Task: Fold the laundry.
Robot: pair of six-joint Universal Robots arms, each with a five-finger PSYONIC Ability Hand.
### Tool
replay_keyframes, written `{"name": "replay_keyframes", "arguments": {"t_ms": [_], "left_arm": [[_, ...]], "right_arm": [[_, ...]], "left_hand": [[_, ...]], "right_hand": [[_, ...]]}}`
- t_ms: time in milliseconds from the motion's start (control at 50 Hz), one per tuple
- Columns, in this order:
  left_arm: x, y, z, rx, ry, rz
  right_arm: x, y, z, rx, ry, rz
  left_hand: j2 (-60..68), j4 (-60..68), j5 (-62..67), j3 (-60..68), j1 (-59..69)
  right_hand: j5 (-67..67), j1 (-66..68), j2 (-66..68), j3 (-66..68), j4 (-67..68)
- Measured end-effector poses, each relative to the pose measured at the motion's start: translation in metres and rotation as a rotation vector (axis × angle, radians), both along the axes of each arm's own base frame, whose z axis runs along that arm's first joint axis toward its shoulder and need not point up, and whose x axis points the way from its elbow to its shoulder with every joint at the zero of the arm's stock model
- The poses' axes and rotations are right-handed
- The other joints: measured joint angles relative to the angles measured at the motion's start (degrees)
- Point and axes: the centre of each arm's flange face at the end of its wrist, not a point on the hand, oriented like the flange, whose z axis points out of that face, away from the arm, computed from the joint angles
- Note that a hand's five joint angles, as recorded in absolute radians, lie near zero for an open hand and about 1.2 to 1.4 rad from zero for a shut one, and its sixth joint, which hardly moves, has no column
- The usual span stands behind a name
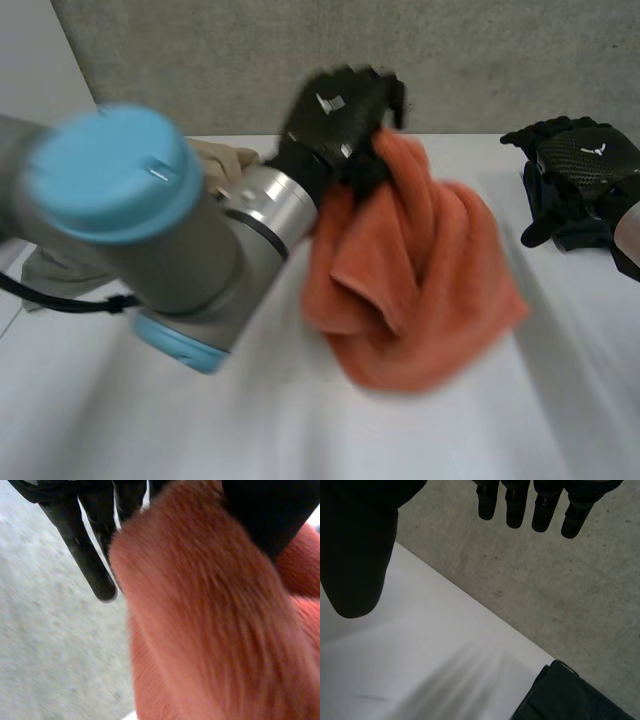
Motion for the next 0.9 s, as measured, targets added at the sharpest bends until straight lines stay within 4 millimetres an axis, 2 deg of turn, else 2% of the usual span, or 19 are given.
{"name": "replay_keyframes", "arguments": {"t_ms": [40, 100, 160, 220, 300, 360, 420, 480, 500, 580, 660, 680, 700, 720, 740, 760, 820, 860, 900], "left_arm": [[-0.013, 0.002, -0.025, 0.028, -0.034, -0.024], [-0.02, 0.006, -0.048, 0.051, -0.089, -0.039], [-0.018, 0.007, -0.06, 0.047, -0.157, -0.03], [-0.003, -0.002, -0.053, 0.0, -0.212, 0.022], [0.036, -0.036, -0.041, -0.096, -0.312, 0.165], [0.061, -0.06, -0.044, -0.143, -0.398, 0.257], [0.076, -0.08, -0.053, -0.161, -0.466, 0.311], [0.098, -0.117, -0.08, -0.169, -0.585, 0.384], [0.098, -0.117, -0.08, -0.169, -0.585, 0.384], [0.113, -0.156, -0.118, -0.174, -0.702, 0.429], [0.12, -0.18, -0.144, -0.183, -0.768, 0.448], [0.124, -0.19, -0.154, -0.185, -0.79, 0.461], [0.124, -0.19, -0.154, -0.185, -0.79, 0.461], [0.133, -0.201, -0.163, -0.184, -0.812, 0.482], [0.135, -0.204, -0.164, -0.184, -0.815, 0.487], [0.144, -0.213, -0.167, -0.185, -0.823, 0.514], [0.163, -0.229, -0.166, -0.192, -0.826, 0.58], [0.168, -0.233, -0.165, -0.196, -0.825, 0.604], [0.185, -0.245, -0.161, -0.206, -0.825, 0.691]], "right_arm": [[-0.001, 0.0, -0.005, 0.01, 0.002, -0.005], [0.0, 0.001, -0.009, 0.02, 0.007, -0.004], [0.001, 0.002, -0.014, 0.032, 0.011, 0.006], [0.004, 0.007, -0.019, 0.045, 0.02, 0.033], [0.013, 0.021, -0.027, 0.053, 0.07, 0.106], [0.024, 0.037, -0.035, 0.054, 0.123, 0.183], [0.034, 0.052, -0.044, 0.061, 0.168, 0.25], [0.051, 0.072, -0.066, 0.089, 0.244, 0.346], [0.051, 0.072, -0.066, 0.089, 0.244, 0.346], [0.061, 0.082, -0.091, 0.133, 0.319, 0.397], [0.061, 0.081, -0.102, 0.15, 0.354, 0.385], [0.06, 0.079, -0.105, 0.151, 0.363, 0.37], [0.06, 0.079, -0.105, 0.151, 0.363, 0.37], [0.059, 0.077, -0.106, 0.151, 0.368, 0.354], [0.058, 0.076, -0.106, 0.151, 0.369, 0.352], [0.057, 0.075, -0.107, 0.149, 0.37, 0.342], [0.056, 0.073, -0.106, 0.145, 0.368, 0.329], [0.056, 0.072, -0.106, 0.144, 0.367, 0.327], [0.055, 0.071, -0.104, 0.139, 0.364, 0.323]], "left_hand": [[-31.66, -30.63, -30.04, -31.19, -35.46], [-44.69, -44.99, -41.16, -44.32, -43.02], [-45.81, -46.32, -41.23, -45.41, -43.02], [-45.81, -46.32, -41.23, -45.41, -43.02], [-45.81, -46.32, -41.23, -45.41, -43.02], [-45.81, -46.32, -41.24, -45.41, -43.02], [-45.81, -46.32, -41.23, -45.41, -43.01], [-45.81, -46.32, -41.22, -45.41, -43.01], [-45.81, -46.32, -41.22, -45.41, -43.01], [-45.31, -45.77, -40.92, -45.12, -42.72], [-35.85, -36.43, -32.35, -36.19, -31.23], [-27.95, -28.15, -24.09, -27.97, -21.77], [-27.95, -28.15, -24.09, -27.97, -21.77], [-9.84, -12.22, -7.98, -10.48, -4.5], [-9.84, -12.22, -7.98, -10.48, -4.5], [1.78, 0.43, 4.34, 0.78, 6.41], [9.58, 8.43, 10.67, 8.11, 9.76], [9.58, 8.43, 10.67, 8.11, 9.76], [9.8, 8.67, 10.67, 8.3, 9.76]], "right_hand": [[0.0, 0.0, 0.0, 0.0, 0.0], [0.0, 0.0, 0.0, 0.0, 0.0], [0.0, 0.0, 0.0, 0.0, 0.0], [0.0, 0.0, 0.0, 0.0, 0.0], [0.0, 0.0, 0.0, 0.0, 0.0], [0.0, 0.0, 0.0, 0.0, 0.0], [0.0, 0.0, 0.0, 0.0, 0.0], [0.0, 0.0, 0.0, 0.0, 0.0], [0.0, 0.0, 0.0, 0.0, 0.0], [0.0, 0.0, 0.0, 0.0, 0.0], [0.0, 0.0, 0.0, 0.0, 0.0], [0.0, 0.0, 0.0, 0.0, 0.0], [0.0, 0.0, 0.0, 0.0, 0.0], [0.0, 0.0, 0.0, 0.0, 0.0], [0.0, 0.0, 0.0, 0.0, 0.0], [0.0, 0.0, 0.0, 0.0, 0.0], [0.0, 0.0, 0.0, 0.0, 0.0], [0.0, 0.0, 0.0, 0.0, 0.0], [0.0, 0.0, 0.0, 0.0, 0.0]]}}
